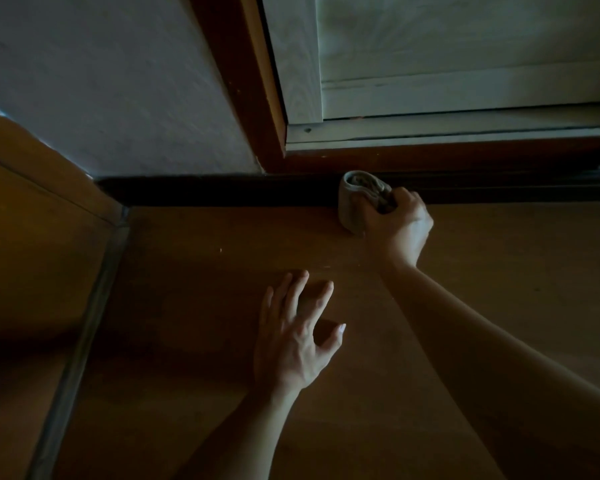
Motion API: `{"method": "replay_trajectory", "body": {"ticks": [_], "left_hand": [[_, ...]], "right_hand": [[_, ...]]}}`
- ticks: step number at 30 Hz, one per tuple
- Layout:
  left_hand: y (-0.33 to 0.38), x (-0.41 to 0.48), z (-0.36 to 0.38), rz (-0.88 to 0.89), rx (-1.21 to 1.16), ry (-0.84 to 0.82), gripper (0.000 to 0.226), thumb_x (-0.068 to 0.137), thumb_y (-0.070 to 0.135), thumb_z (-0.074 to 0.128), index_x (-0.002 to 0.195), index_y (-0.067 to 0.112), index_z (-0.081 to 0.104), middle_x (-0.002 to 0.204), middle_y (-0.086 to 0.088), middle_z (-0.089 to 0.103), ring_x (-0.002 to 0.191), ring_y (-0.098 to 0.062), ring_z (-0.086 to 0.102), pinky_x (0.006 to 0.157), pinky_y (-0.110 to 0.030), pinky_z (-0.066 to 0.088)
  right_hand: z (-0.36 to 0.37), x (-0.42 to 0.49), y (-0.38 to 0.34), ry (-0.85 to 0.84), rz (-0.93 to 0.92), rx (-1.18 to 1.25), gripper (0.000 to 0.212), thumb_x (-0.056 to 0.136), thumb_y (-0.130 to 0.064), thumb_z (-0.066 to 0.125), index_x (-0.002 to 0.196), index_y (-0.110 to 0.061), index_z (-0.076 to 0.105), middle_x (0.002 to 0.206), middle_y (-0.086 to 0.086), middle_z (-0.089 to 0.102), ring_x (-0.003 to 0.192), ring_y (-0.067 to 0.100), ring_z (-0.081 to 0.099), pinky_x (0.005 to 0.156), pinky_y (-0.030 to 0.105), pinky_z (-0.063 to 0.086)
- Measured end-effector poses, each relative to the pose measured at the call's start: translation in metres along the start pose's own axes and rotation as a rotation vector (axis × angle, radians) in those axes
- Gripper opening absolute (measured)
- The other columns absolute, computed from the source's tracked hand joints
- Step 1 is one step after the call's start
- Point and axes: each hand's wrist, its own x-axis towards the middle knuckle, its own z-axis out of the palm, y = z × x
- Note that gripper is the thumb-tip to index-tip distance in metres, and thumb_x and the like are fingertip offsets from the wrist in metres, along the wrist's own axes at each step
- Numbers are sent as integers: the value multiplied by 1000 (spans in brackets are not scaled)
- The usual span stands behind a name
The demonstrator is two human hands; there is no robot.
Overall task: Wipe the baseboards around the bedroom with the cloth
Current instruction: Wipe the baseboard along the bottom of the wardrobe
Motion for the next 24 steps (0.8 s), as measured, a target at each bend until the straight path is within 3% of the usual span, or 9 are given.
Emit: {"method": "replay_trajectory", "body": {"ticks": [7,11,18,24], "left_hand": [[-2,-1,1,11,2,19,63,91,67,51,148,40,48,160,-3,38,149,-24,31,122,-51,25],[-2,0,1,21,13,15,64,91,67,49,149,39,47,160,-4,37,149,-25,31,123,-50,22],[-2,2,0,18,11,-10,66,91,69,47,149,38,47,160,-5,37,149,-27,30,124,-46,14],[-1,2,-1,18,-2,-18,65,91,69,45,148,38,48,159,-6,38,148,-28,32,123,-48,18]], "right_hand": [[-6,10,4,-6,-1,30,34,80,-44,78,96,-15,69,100,-1,65,93,16,62,77,30,54],[-40,26,24,45,32,1,37,78,-51,76,93,-18,69,97,-1,67,91,17,64,80,38,58],[-87,44,46,117,74,-23,39,78,-52,77,100,-20,70,103,1,69,93,15,66,83,34,58],[-110,50,55,217,152,34,28,78,-48,78,89,-27,64,96,-1,70,89,12,67,81,30,59]]}}
